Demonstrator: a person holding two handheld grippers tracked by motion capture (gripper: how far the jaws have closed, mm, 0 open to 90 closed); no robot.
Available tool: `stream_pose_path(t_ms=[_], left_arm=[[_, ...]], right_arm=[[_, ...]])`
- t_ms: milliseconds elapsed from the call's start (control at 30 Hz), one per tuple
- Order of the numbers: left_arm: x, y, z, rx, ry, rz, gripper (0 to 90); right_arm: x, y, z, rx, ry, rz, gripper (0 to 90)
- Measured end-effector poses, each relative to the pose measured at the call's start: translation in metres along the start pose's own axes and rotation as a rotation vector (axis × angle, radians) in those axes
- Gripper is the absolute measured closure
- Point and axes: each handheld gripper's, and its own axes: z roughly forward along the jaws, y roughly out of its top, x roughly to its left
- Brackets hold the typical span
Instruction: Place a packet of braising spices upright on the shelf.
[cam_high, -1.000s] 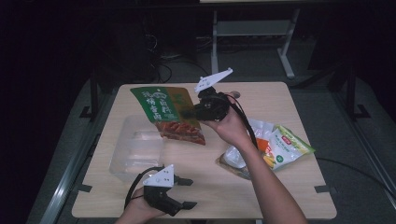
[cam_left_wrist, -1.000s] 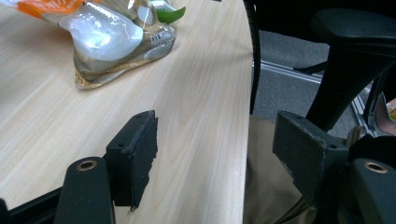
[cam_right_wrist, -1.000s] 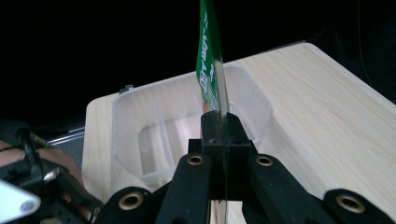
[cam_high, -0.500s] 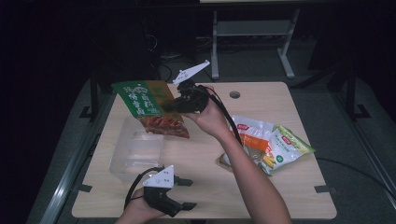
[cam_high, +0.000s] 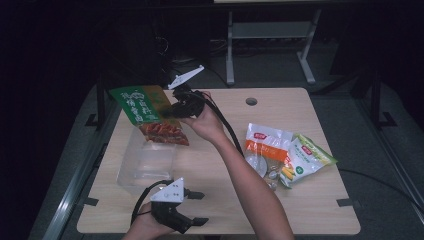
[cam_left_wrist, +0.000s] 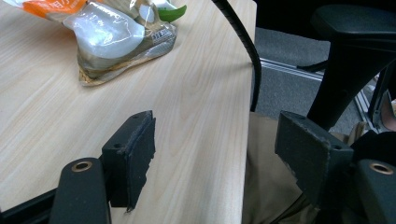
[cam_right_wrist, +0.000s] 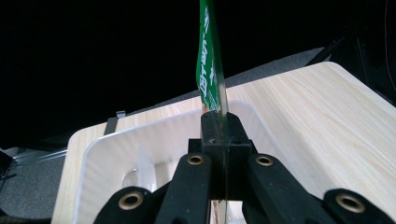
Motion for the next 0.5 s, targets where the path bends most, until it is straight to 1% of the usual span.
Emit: stream_pose_path(t_ms=[67, 133, 200, 267, 333, 400, 433, 500], left_arm=[[0.0, 0.0, 0.0, -0.001, 0.001, 0.0, 28.5], [0.0, 0.0, 0.0, -0.003, 0.001, -0.001, 28.5], [0.0, 0.0, -0.001, -0.003, 0.002, 0.003, 28.5], [0.0, 0.0, -0.001, 0.0, 0.003, 0.007, 28.5], [0.0, 0.0, -0.001, 0.0, 0.004, 0.01, 28.6], [0.0, 0.0, -0.001, -0.002, 0.004, 0.013, 28.5], [0.0, -0.001, -0.001, -0.003, 0.004, 0.005, 28.5], [0.0, -0.001, -0.001, 0.0, 0.002, 0.006, 28.4]], right_arm=[[-0.002, 0.001, 0.007, 0.004, -0.003, -0.003, 89.9], [-0.004, 0.002, 0.013, -0.001, 0.0, 0.015, 89.9], [-0.006, 0.002, 0.016, -0.005, -0.001, 0.015, 89.9], [-0.009, 0.001, 0.025, -0.014, 0.006, 0.03, 89.9], [-0.01, 0.0, 0.027, -0.014, 0.007, 0.033, 89.9], [-0.011, -0.002, 0.034, -0.019, 0.008, 0.044, 89.9], [-0.012, -0.004, 0.037, -0.019, 0.006, 0.047, 89.9], [-0.014, -0.008, 0.044, -0.025, 0.012, 0.057, 89.9]])
